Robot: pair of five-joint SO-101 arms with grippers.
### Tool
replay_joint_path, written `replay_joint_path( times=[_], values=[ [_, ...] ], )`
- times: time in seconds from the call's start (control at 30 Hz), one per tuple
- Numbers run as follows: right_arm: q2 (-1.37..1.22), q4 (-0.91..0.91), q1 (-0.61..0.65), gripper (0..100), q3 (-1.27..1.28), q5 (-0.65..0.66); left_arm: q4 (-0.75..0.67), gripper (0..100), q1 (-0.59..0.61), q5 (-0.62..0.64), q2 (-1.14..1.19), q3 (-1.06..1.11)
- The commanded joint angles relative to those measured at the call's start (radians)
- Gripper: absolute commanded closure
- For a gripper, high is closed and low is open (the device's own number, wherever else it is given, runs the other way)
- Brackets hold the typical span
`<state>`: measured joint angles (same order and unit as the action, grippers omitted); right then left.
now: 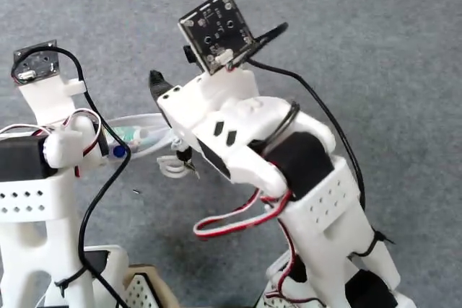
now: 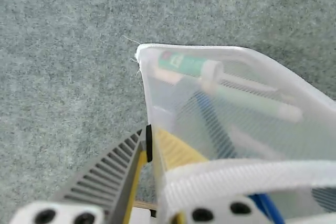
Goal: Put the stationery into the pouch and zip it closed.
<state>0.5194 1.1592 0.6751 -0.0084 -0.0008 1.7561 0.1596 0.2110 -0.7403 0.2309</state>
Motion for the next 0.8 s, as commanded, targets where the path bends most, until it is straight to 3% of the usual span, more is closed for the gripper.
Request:
replay_joint_path(
  times=[0.0,0.3,0.4,0.6,0.77],
  values=[
    [0.021,0.005,-0.069,80.0,0.024,0.014,0.005,97,-0.01,0.002,-0.011,-0.116],
    [0.021,0.005,-0.203,80.0,0.153,0.012,0.008,97,-0.018,0.072,0.002,-0.305],
    [0.021,0.005,-0.218,80.0,0.206,0.012,0.009,97,-0.033,0.075,0.002,-0.272],
    [0.021,0.005,-0.219,80.0,0.3,0.012,0.009,97,-0.194,0.066,0.0,-0.157],
    [0.021,0.006,-0.23,80.0,0.36,0.012,0.006,97,-0.206,0.064,0.032,-0.147]
  ],
)
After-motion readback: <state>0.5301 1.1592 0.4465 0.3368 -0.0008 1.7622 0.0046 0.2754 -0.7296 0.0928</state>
